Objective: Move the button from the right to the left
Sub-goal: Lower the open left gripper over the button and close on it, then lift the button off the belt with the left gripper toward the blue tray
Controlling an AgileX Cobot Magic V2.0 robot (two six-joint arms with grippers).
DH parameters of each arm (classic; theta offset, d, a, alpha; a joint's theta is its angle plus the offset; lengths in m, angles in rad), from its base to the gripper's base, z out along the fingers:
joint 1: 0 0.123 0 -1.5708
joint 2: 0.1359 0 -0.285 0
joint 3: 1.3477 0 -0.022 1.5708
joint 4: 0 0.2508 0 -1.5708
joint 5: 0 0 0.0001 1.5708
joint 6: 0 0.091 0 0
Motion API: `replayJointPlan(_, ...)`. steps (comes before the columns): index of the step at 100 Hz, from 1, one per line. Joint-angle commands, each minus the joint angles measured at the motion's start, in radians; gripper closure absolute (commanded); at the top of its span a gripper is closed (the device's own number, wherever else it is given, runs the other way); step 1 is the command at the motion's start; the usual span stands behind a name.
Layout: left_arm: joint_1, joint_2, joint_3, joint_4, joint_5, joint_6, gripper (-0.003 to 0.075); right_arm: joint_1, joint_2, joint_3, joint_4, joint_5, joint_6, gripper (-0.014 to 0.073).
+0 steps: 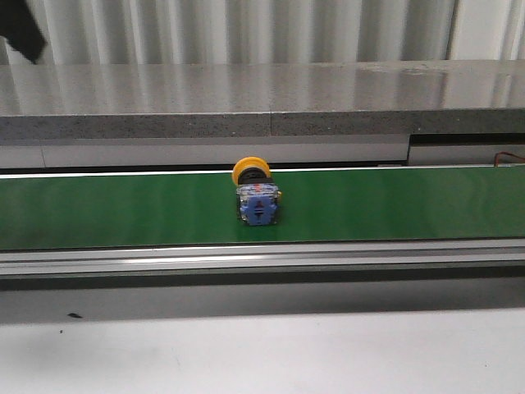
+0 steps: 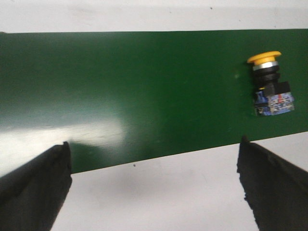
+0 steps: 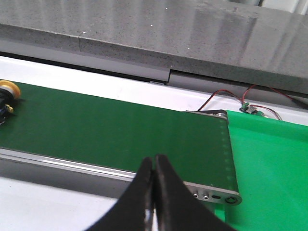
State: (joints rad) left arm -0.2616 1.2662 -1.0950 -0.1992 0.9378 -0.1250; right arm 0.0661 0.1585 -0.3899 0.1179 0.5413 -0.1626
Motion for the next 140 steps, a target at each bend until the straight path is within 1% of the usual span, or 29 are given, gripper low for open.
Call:
replayJointPlan(1,-0.066,0.058,-0.077,-0.029,-0.033,-0.052,0.0066,0.0,0.01,-0.024,0.002,-0.071,-0.007,0.0652)
replayJointPlan(14,-0.139,0.173,-0.156,-0.029,-0.03,-0.101,0.0066,0.0,0.01,-0.024,0.002,-0.071,-0.007,0.0652)
replayJointPlan(24,-0.189,0.248,-0.21,-0.029,-0.02,-0.107,0.0066,0.0,0.01,-0.024,0.002,-0.071,-0.007,0.0652)
replayJointPlan(43,-0.259,0.369,-0.298,-0.029,-0.007,-0.147,0.0066,0.0,0.01,-0.024,0.002,-0.071,-0.007,0.0652)
replayJointPlan(54,-0.284,0.433,-0.346,-0.029,0.024,-0.167,0.0066,0.0,0.01,-0.024,0.002,-0.071,-0.007,0.0652)
replayJointPlan(65,-0.3,0.483,-0.374,-0.021,0.024,-0.196,0.0066,0.0,0.01,-0.024,0.002,-0.071,-0.007,0.0652)
replayJointPlan(71,-0.301,0.505,-0.382,-0.003,0.028,-0.235,0.0069,0.0,0.01,-0.024,0.002,-0.071,-0.007,0.0652)
replayJointPlan(83,-0.301,0.542,-0.386,0.049,0.036,-0.294,0.0101,0.0,0.01,-0.024,0.002,-0.071,-0.007,0.0652)
replayJointPlan(90,-0.301,0.558,-0.386,0.059,0.037,-0.313,0.0148,0.0,0.01,-0.024,0.002,-0.071,-0.007,0.0652)
replayJointPlan(97,-0.301,0.564,-0.388,0.072,0.037,-0.319,0.0249,0.0,0.01,-0.024,0.002,-0.071,-0.007,0.0652)
replayJointPlan(101,-0.301,0.564,-0.388,0.084,0.037,-0.323,0.0342,0.0,0.01,-0.024,0.002,-0.071,-0.007,0.0652)
replayJointPlan(102,-0.301,0.564,-0.388,0.084,0.037,-0.323,0.0376,0.0,0.01,-0.024,0.002,-0.071,-0.007,0.0652)
replayJointPlan(104,-0.301,0.564,-0.388,0.086,0.037,-0.323,0.041,0.0,0.01,-0.024,0.002,-0.071,-0.007,0.0652)
replayJointPlan(105,-0.301,0.564,-0.388,0.086,0.037,-0.323,0.0444,0.0,0.01,-0.024,0.002,-0.071,-0.007,0.0652)
replayJointPlan(109,-0.301,0.562,-0.388,0.091,0.04,-0.323,0.054,0.0,0.01,-0.024,0.002,-0.071,-0.007,0.0652)
replayJointPlan(116,-0.301,0.562,-0.39,0.095,0.052,-0.323,0.0663,0.0,0.01,-0.024,0.002,-0.071,-0.007,0.0652)
replayJointPlan(119,-0.301,0.56,-0.393,0.098,0.057,-0.323,0.0697,0.0,0.01,-0.024,0.002,-0.071,-0.007,0.0652)
replayJointPlan(124,-0.301,0.558,-0.397,0.107,0.075,-0.323,0.0742,0.0,0.01,-0.024,0.002,-0.071,-0.007,0.0652)
replayJointPlan(135,-0.301,0.558,-0.424,0.175,0.117,-0.323,0.0741,0.0,0.01,-0.024,0.002,-0.071,-0.007,0.0652)
replayJointPlan(140,-0.293,0.556,-0.445,0.18,0.136,-0.323,0.0741,0.0,0.01,-0.024,0.002,-0.071,-0.007,0.0652)
